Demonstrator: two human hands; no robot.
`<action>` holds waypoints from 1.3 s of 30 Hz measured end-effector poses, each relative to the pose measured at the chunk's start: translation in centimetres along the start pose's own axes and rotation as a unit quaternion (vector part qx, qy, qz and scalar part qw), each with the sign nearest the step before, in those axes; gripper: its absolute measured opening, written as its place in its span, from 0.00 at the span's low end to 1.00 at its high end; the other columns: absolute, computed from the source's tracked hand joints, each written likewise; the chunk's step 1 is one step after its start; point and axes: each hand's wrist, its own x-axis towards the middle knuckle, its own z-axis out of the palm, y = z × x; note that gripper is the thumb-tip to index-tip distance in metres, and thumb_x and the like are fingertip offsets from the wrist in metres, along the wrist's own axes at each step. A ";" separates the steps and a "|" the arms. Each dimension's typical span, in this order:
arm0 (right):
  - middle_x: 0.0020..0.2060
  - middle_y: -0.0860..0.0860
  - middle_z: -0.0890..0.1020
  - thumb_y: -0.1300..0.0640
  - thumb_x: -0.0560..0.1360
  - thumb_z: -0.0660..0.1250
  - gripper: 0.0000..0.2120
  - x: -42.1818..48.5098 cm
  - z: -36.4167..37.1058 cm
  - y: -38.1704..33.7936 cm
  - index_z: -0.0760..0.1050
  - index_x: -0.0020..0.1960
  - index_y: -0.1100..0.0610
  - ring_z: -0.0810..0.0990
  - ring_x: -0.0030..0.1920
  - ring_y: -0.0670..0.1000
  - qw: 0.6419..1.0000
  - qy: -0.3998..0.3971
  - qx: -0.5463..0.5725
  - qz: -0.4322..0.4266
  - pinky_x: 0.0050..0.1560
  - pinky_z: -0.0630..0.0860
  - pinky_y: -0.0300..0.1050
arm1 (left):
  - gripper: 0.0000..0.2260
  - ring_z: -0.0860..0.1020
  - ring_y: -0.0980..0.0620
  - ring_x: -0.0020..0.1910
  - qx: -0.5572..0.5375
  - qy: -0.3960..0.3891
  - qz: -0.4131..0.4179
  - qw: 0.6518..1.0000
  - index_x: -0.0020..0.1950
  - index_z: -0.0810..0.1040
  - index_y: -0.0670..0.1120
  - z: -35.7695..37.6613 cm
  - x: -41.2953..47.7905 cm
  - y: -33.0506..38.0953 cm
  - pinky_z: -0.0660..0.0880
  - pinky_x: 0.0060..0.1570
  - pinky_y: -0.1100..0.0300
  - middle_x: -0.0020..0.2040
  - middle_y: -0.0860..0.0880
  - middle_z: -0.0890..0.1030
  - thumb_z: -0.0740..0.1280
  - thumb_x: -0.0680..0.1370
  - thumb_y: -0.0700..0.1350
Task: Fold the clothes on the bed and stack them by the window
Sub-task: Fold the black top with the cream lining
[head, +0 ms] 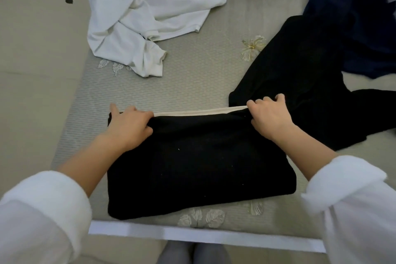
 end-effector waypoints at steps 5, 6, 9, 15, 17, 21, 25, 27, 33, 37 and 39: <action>0.69 0.56 0.70 0.57 0.76 0.63 0.24 0.3 3.4 -1.7 0.65 0.71 0.58 0.64 0.72 0.56 0.987 0.086 0.106 0.081 0.71 0.47 0.64 | 0.15 0.64 0.47 0.70 -0.105 0.180 -0.043 0.977 0.67 0.72 0.48 4.0 1.7 1.9 0.47 0.68 0.33 0.64 0.48 0.75 0.60 0.80 0.42; 0.73 0.56 0.65 0.56 0.76 0.64 0.27 -0.5 3.9 -2.6 0.63 0.73 0.58 0.59 0.75 0.56 0.976 0.110 0.163 0.096 0.71 0.46 0.64 | 0.17 0.60 0.46 0.73 -0.145 0.187 -0.062 0.970 0.70 0.68 0.48 4.8 1.3 2.6 0.47 0.69 0.34 0.69 0.47 0.70 0.59 0.81 0.43; 0.77 0.55 0.56 0.47 0.76 0.62 0.31 -3.5 5.8 -5.5 0.57 0.77 0.53 0.49 0.77 0.56 0.957 0.093 0.254 0.106 0.72 0.46 0.63 | 0.23 0.48 0.45 0.77 -0.195 0.148 -0.066 0.967 0.77 0.56 0.52 7.7 -1.1 5.1 0.45 0.70 0.38 0.78 0.45 0.54 0.52 0.82 0.52; 0.74 0.47 0.31 0.33 0.75 0.42 0.31 -3.8 10.2 -6.6 0.29 0.72 0.36 0.25 0.72 0.53 0.957 -0.068 0.248 0.133 0.70 0.31 0.63 | 0.26 0.26 0.42 0.72 -0.172 0.005 -0.111 0.979 0.74 0.35 0.63 12.8 -2.8 5.7 0.36 0.68 0.35 0.75 0.49 0.29 0.37 0.78 0.65; 0.75 0.48 0.31 0.32 0.75 0.40 0.31 -2.8 11.1 -6.7 0.28 0.71 0.35 0.26 0.73 0.55 0.956 -0.098 0.246 0.125 0.70 0.31 0.64 | 0.25 0.23 0.42 0.69 -0.176 -0.011 -0.137 0.975 0.72 0.31 0.65 13.6 -1.6 5.0 0.34 0.67 0.34 0.72 0.50 0.23 0.37 0.77 0.66; 0.75 0.49 0.31 0.32 0.75 0.40 0.31 -1.3 12.4 -7.0 0.25 0.70 0.35 0.27 0.74 0.56 0.942 -0.154 0.277 0.115 0.71 0.34 0.65 | 0.26 0.20 0.43 0.67 -0.185 -0.061 -0.141 0.971 0.68 0.26 0.68 14.8 0.2 4.6 0.33 0.67 0.34 0.66 0.52 0.17 0.40 0.77 0.67; 0.75 0.49 0.31 0.33 0.77 0.44 0.32 -0.5 11.9 -6.7 0.28 0.72 0.36 0.28 0.74 0.56 0.931 -0.199 0.289 0.105 0.71 0.36 0.65 | 0.26 0.23 0.41 0.69 -0.201 -0.096 -0.143 0.964 0.66 0.26 0.69 14.6 0.8 4.5 0.34 0.67 0.34 0.64 0.53 0.16 0.42 0.77 0.67; 0.77 0.48 0.37 0.35 0.78 0.49 0.31 -0.6 11.1 -6.1 0.38 0.76 0.37 0.33 0.76 0.54 0.918 -0.171 0.337 0.121 0.72 0.39 0.63 | 0.27 0.26 0.43 0.71 -0.222 -0.087 -0.131 0.962 0.68 0.28 0.69 14.0 0.4 4.1 0.35 0.68 0.35 0.69 0.53 0.20 0.45 0.78 0.66; 0.75 0.54 0.57 0.46 0.74 0.66 0.35 -5.4 11.7 -3.7 0.56 0.76 0.52 0.57 0.74 0.57 0.795 -0.004 0.459 0.395 0.72 0.53 0.59 | 0.38 0.50 0.38 0.74 -0.340 0.066 -0.339 0.875 0.78 0.45 0.56 13.1 -4.4 1.0 0.50 0.70 0.39 0.77 0.40 0.49 0.66 0.76 0.54; 0.60 0.60 0.76 0.56 0.70 0.72 0.28 -7.0 12.5 -2.2 0.69 0.67 0.62 0.76 0.61 0.61 0.668 -0.089 0.601 0.430 0.64 0.72 0.58 | 0.37 0.62 0.37 0.70 -0.467 0.020 -0.418 0.779 0.77 0.53 0.47 14.0 -7.8 -0.4 0.62 0.67 0.43 0.74 0.37 0.58 0.69 0.75 0.54; 0.52 0.59 0.80 0.59 0.68 0.73 0.25 -6.8 11.7 -1.8 0.71 0.63 0.64 0.79 0.53 0.60 0.638 -0.098 0.618 0.449 0.57 0.76 0.57 | 0.30 0.72 0.41 0.61 -0.529 0.003 -0.409 0.744 0.73 0.62 0.43 13.9 -8.6 -0.6 0.72 0.58 0.48 0.69 0.39 0.69 0.69 0.76 0.53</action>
